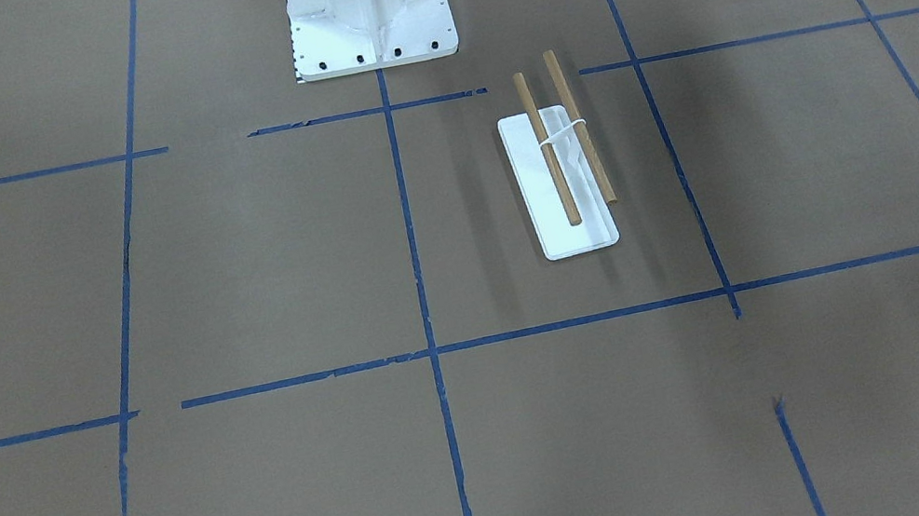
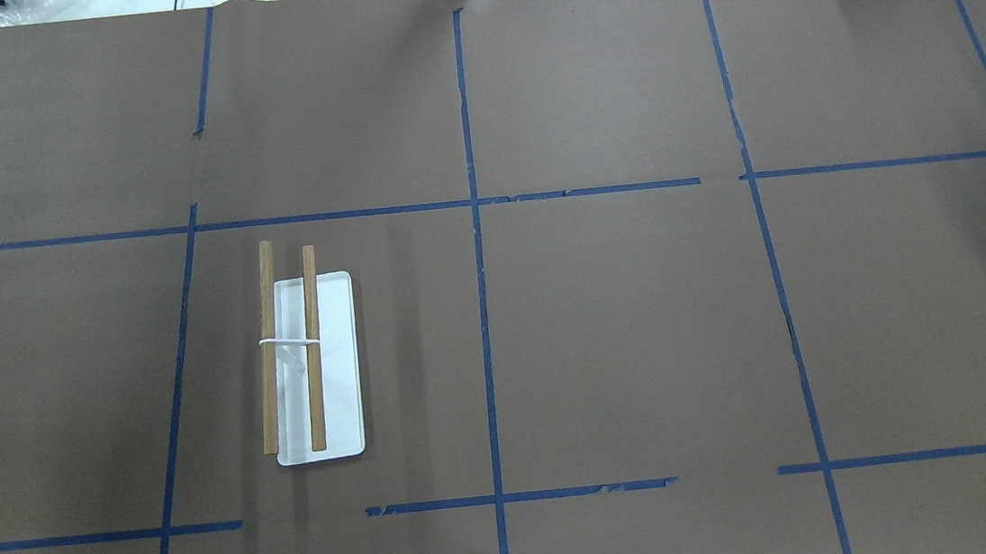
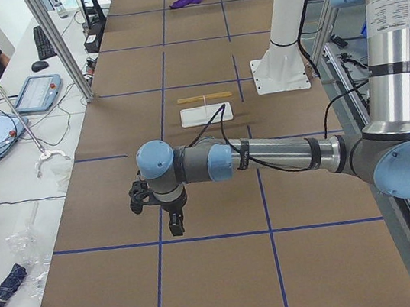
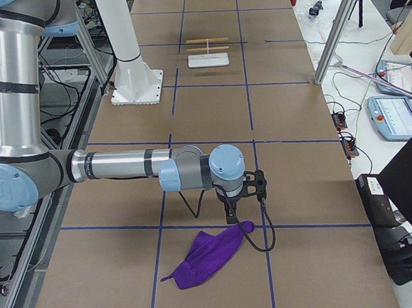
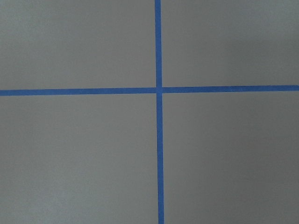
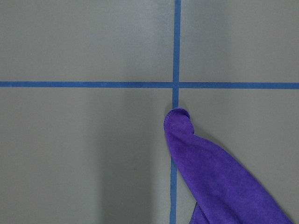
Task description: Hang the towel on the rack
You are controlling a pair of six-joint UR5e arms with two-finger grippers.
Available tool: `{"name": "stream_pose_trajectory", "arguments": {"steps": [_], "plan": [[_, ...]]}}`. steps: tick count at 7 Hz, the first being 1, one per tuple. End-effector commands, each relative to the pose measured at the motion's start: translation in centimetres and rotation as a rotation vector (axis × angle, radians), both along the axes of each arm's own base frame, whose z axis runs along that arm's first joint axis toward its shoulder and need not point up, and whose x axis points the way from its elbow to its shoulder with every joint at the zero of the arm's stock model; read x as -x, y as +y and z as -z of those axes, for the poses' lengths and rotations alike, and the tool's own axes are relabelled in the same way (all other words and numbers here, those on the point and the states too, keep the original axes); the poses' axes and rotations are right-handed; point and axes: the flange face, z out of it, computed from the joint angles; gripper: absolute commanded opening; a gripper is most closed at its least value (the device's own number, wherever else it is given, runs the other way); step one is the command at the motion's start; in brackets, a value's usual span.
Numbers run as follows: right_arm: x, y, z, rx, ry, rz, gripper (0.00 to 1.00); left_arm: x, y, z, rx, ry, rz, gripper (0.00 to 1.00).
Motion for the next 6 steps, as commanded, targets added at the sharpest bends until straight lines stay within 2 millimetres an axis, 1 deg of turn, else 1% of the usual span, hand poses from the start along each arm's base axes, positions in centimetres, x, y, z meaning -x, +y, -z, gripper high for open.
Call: {"name": "stream_pose_trajectory", "arguments": {"steps": [1,3,4,5,6], "plan": [[0.0,0.0,0.0,-0.001,-0.002,0.000,1.00,0.0,0.0,0.2,-0.003,0.000,0.001,1.00],[-0.1,-0.2,0.2,-0.020,0.010,0.003,1.00,0.0,-0.2,0.5,-0.009,0.000,0.002,1.00],[0.0,-0.7,0.7,-0.023,0.015,0.000,1.00,-0.1,-0.3,0.6,-0.011,0.000,0.001,1.00],[0.2,-0.3,-1.9,0.042,-0.004,-0.004,1.00,-0.1,-0.4,0.7,-0.013,0.002,0.001,1.00],[1.0,-0.4,-3.8,0.073,-0.013,0.014,1.00,-0.1,-0.5,0.9,-0.016,0.002,0.001,1.00]]}}
